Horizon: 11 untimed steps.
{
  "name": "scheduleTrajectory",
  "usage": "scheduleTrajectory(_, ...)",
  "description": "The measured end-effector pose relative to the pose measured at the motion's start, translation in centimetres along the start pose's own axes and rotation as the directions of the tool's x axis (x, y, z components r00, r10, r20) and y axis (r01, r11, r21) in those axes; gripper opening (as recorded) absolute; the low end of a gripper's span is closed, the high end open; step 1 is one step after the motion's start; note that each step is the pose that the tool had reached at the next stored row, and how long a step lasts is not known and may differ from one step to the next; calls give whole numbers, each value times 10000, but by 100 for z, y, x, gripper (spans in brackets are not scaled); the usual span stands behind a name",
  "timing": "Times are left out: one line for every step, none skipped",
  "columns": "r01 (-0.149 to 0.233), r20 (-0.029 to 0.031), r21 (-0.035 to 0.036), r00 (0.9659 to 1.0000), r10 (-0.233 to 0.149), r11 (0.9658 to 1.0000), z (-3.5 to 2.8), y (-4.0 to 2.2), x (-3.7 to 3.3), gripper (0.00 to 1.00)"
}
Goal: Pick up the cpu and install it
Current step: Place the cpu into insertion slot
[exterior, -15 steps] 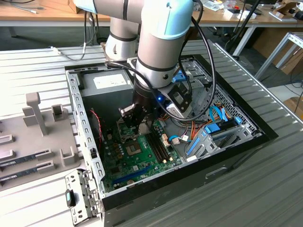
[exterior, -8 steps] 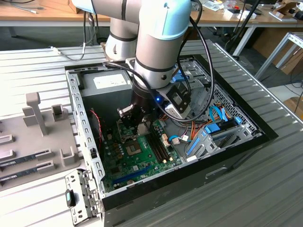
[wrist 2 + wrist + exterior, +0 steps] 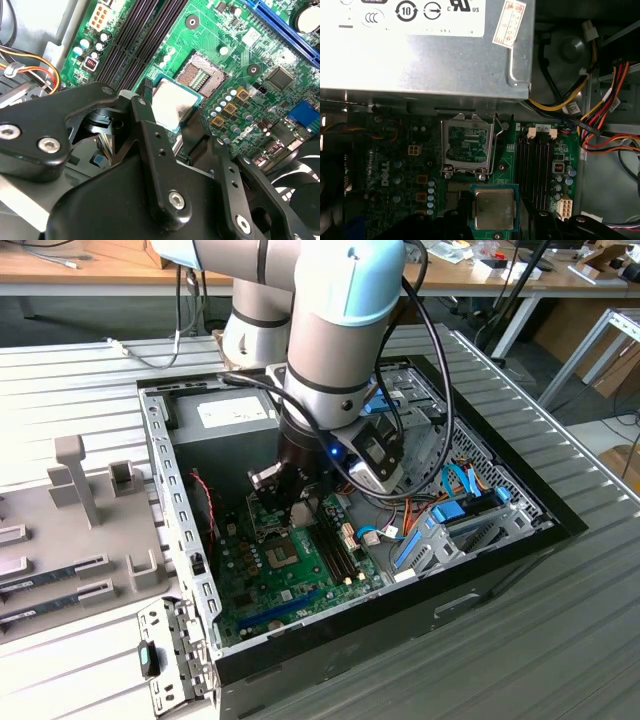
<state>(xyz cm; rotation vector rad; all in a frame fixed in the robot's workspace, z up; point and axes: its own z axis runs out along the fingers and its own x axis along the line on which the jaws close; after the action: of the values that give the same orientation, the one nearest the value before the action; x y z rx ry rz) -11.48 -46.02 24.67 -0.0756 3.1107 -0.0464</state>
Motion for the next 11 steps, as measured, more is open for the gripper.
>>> scheduleTrajectory(0, 0, 0, 10000, 0, 10000, 0, -3, 0, 47)
scheduleTrajectory(0, -1, 0, 10000, 0, 10000, 0, -5, 1, 47)
scheduleTrajectory(0, 0, 0, 10000, 0, 10000, 1, -10, 1, 47)
scheduleTrajectory(0, 1, 0, 10000, 0, 10000, 2, -14, 1, 47)
scheduleTrajectory(0, 0, 0, 10000, 0, 10000, 2, -17, 1, 47)
scheduleTrajectory(-1, 0, 0, 10000, 1, 10000, 3, -23, 2, 47)
scheduleTrajectory(0, 0, 0, 10000, 0, 10000, 3, -28, 2, 47)
scheduleTrajectory(0, 0, 0, 10000, 0, 10000, 4, -33, 2, 47)
scheduleTrajectory(0, 0, 0, 10000, 0, 10000, 4, -35, 3, 47)
scheduleTrajectory(0, 0, 0, 10000, 0, 10000, 5, -38, 3, 47)
scheduleTrajectory(0, 0, 0, 10000, 0, 10000, 6, -40, 3, 47)
